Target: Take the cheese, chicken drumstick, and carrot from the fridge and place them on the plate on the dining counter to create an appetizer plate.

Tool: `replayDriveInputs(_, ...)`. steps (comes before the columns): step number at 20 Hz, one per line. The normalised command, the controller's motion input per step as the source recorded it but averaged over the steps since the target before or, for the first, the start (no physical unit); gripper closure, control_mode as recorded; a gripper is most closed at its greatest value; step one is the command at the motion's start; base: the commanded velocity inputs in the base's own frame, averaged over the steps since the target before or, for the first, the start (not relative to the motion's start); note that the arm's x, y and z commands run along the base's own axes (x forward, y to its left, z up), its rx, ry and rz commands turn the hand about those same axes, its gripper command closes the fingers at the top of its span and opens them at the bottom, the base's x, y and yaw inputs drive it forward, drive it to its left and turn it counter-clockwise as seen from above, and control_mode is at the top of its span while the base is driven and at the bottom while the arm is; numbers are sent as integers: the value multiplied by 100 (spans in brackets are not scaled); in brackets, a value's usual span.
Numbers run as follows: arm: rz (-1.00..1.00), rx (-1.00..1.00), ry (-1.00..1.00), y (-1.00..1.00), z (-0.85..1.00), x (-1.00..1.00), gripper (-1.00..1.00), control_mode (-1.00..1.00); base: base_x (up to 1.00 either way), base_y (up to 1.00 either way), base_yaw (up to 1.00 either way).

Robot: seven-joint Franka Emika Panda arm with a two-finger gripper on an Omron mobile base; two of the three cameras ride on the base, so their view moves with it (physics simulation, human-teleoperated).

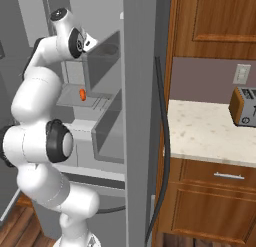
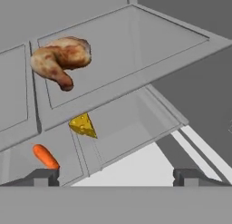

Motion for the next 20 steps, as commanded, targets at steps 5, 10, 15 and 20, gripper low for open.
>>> replayDriveInputs(5, 0, 0, 1, 1, 0, 50, -100, -100, 0, 0, 0)
replayDriveInputs(10, 2, 0, 0, 9, -2, 37, -100, -100, 0, 0, 0)
replayDriveInputs(15, 5, -1, 0, 15, -13, 36, -100, -100, 0, 0, 0)
replayDriveInputs(20, 5, -1, 0, 2, -25, 39, -100, -100, 0, 0, 0)
